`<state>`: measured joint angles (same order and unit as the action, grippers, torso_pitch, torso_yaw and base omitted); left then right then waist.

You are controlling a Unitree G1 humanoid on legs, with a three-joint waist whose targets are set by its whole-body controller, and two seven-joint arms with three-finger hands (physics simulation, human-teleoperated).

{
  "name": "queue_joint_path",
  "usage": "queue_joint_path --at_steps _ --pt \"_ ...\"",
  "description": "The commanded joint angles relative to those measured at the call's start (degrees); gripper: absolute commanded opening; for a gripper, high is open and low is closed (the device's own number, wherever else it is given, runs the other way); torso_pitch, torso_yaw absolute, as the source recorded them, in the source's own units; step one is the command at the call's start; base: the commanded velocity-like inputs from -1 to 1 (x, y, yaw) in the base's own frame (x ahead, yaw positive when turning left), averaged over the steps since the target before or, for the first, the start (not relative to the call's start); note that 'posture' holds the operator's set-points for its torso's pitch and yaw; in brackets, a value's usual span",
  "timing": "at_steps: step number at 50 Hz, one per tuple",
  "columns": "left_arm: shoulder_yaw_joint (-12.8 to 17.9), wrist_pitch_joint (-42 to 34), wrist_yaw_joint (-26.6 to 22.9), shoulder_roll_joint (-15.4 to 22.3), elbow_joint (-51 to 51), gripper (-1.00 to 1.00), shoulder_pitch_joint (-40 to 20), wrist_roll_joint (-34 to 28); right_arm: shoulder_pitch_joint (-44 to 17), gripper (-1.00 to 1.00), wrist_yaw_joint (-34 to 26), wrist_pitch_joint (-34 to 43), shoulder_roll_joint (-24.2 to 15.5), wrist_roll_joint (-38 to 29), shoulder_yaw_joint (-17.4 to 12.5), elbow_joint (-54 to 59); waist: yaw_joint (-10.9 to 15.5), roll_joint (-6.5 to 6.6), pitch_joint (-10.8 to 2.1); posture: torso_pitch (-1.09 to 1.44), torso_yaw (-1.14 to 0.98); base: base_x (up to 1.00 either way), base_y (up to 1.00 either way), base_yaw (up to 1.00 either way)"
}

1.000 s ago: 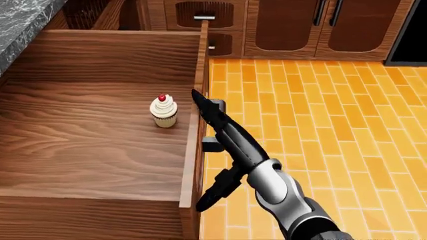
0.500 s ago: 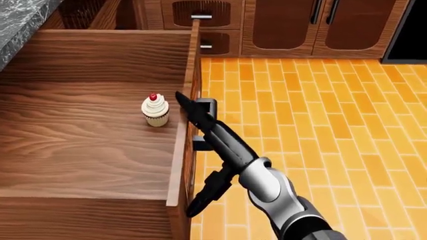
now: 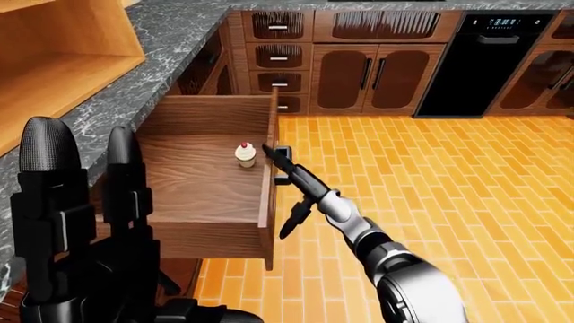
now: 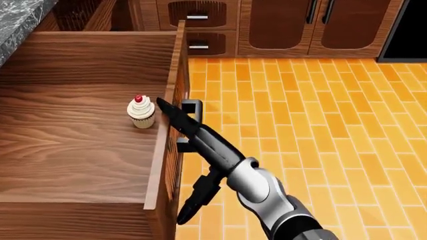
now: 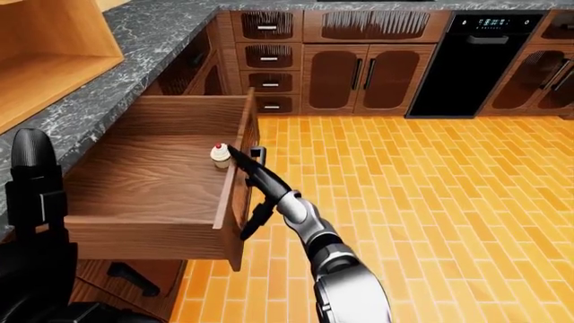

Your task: Close the right drawer.

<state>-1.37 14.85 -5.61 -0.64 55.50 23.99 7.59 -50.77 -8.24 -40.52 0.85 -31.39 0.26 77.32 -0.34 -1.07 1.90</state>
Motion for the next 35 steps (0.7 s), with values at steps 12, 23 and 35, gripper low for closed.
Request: queue_joint_path --at_steps 12,23,35 --pt "0.19 1.29 -0.19 -0.09 1.63 1.00 -0.37 0.24 -2.67 1.00 -3.37 -3.70 3.20 -2.55 1.89 -1.82 0.59 0.26 -0.92 0.00 0.00 0.00 0.00 0.00" --pt "-0.05 1.08 -0.05 -0.04 2.00 1.00 -0.24 0.13 -3.98 1.00 -4.00 -3.52 4.90 -2.64 2.03 -1.95 0.47 0.37 -0.80 0.00 0.00 0.00 0.00 0.00" --pt "0.17 1.37 -0.23 -0.10 1.83 1.00 -0.05 0.50 -4.69 1.00 -4.81 -3.49 6.46 -2.82 2.41 -1.96 0.46 0.50 -0.68 0.00 0.00 0.00 0.00 0.00"
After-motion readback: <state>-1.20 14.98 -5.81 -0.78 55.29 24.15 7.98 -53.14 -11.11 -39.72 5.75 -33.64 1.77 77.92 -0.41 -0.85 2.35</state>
